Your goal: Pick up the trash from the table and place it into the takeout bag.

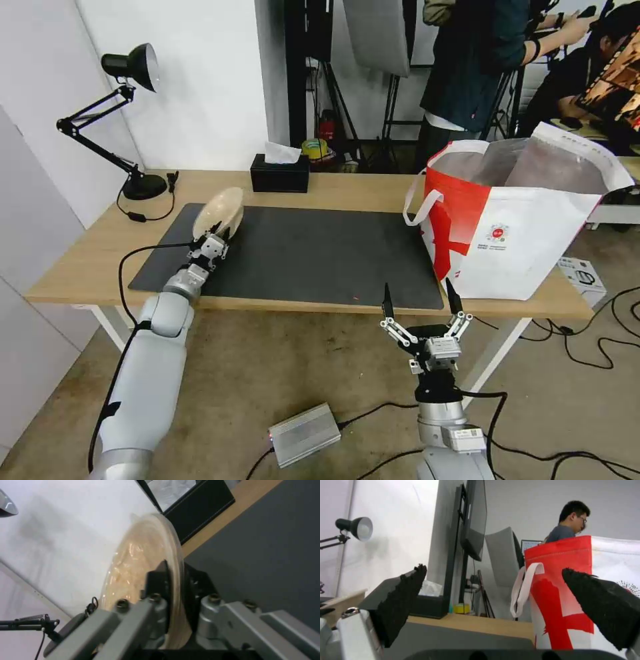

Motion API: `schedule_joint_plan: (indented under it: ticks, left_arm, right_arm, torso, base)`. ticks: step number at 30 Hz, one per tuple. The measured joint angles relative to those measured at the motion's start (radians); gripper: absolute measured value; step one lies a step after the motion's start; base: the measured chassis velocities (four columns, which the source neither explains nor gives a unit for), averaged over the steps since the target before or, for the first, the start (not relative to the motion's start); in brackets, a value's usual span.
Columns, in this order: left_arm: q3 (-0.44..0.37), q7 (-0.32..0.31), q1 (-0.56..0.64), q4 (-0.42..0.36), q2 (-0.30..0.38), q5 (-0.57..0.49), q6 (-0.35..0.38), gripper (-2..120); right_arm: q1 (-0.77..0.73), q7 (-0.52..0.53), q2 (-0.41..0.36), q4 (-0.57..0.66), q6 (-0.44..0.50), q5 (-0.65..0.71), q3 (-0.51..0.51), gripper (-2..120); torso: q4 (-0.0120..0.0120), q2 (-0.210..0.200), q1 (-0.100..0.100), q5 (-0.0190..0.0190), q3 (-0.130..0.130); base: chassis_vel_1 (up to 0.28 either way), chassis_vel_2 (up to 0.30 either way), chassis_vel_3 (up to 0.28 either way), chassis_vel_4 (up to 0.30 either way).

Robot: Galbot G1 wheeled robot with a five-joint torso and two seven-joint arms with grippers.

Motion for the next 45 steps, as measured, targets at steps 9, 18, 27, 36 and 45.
schedule_joint_plan:
  ticks: [9,18,27,36,45]
  left_arm:
    - [0.0,0.0,-0.007,0.006,0.001,-0.003,0.0,0]
    - [0.004,-0.006,-0.013,0.009,-0.004,-0.005,-0.003,0]
    - [0.014,-0.028,-0.007,-0.021,-0.012,-0.038,-0.036,0]
    - [0.048,-0.038,-0.01,-0.097,-0.011,-0.076,-0.034,0]
    - [0.095,-0.061,-0.03,-0.125,-0.013,-0.094,-0.03,0]
  right_arm:
    - [0.007,0.0,0.001,-0.003,-0.002,0.0,0.0,100]
    - [0.007,0.001,0.001,-0.005,-0.002,0.001,0.003,100]
    - [0.003,0.001,-0.003,-0.003,-0.002,0.002,0.007,100]
    - [-0.002,0.001,-0.005,0.005,-0.002,0.002,0.008,100]
    - [-0.005,0.001,-0.005,0.01,-0.002,0.002,0.009,100]
  torso:
    - [0.0,0.0,0.0,0.0,0.0]
    - [-0.0001,0.0,0.0,0.0001,0.0]
    - [0.0,0.0,0.0,0.0,0.0]
    - [-0.0001,0.0,0.0,0.0001,0.0]
    - [0.0,0.0,0.0,0.0001,0.0]
  base:
    - [0.0,0.0,0.0,0.0]
    - [0.0,0.0,0.0,0.0]
    - [0.0,0.0,0.0,0.0]
    - [0.0,0.0,0.0,0.0]
    - [0.0,0.0,0.0,0.0]
